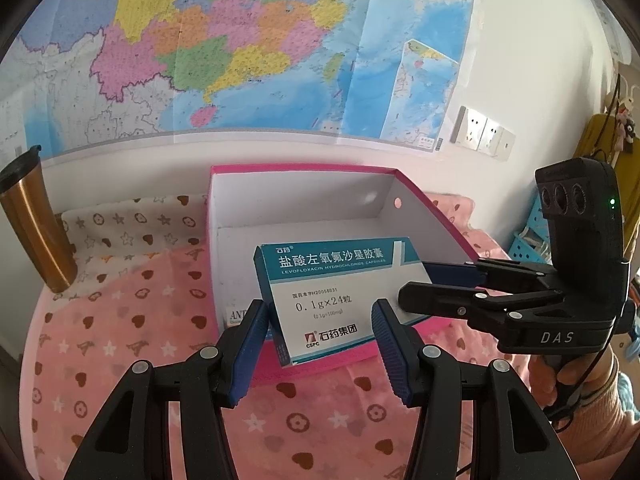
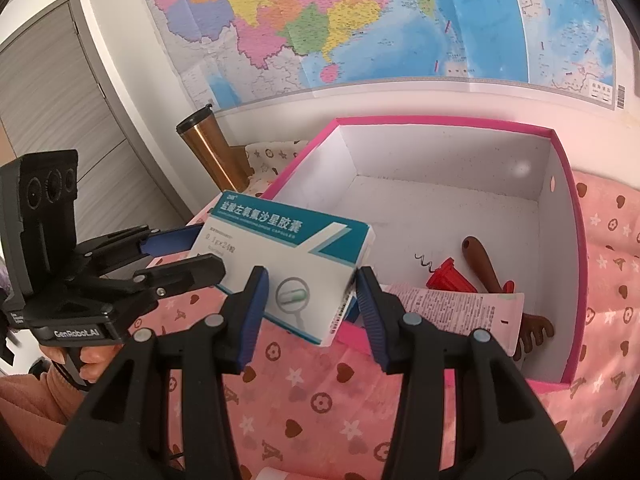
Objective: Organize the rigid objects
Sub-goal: 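Lift the medicine box with the left tool and carry it over the magenta box, then lower the medicine box into the magenta box and open the left tool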
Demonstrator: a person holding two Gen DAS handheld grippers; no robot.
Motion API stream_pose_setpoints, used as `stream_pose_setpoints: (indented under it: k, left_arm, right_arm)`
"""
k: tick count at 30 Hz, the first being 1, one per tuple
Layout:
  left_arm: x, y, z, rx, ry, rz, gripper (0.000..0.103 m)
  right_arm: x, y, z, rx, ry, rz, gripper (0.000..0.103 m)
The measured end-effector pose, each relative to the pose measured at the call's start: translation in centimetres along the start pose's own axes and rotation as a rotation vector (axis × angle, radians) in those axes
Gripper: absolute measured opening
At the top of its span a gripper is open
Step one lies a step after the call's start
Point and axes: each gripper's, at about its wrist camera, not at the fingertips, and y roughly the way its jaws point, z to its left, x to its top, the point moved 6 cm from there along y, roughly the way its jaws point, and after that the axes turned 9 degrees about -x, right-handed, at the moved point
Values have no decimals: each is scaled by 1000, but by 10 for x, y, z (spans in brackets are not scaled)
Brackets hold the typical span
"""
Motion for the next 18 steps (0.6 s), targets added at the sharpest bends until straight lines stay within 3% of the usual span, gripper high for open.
stream_pose_setpoints:
  k: [18]
  left_arm:
    - [2,16,16,16,-32,27,54]
  right_arm:
    - [6,13,-2,-10,10,7,48]
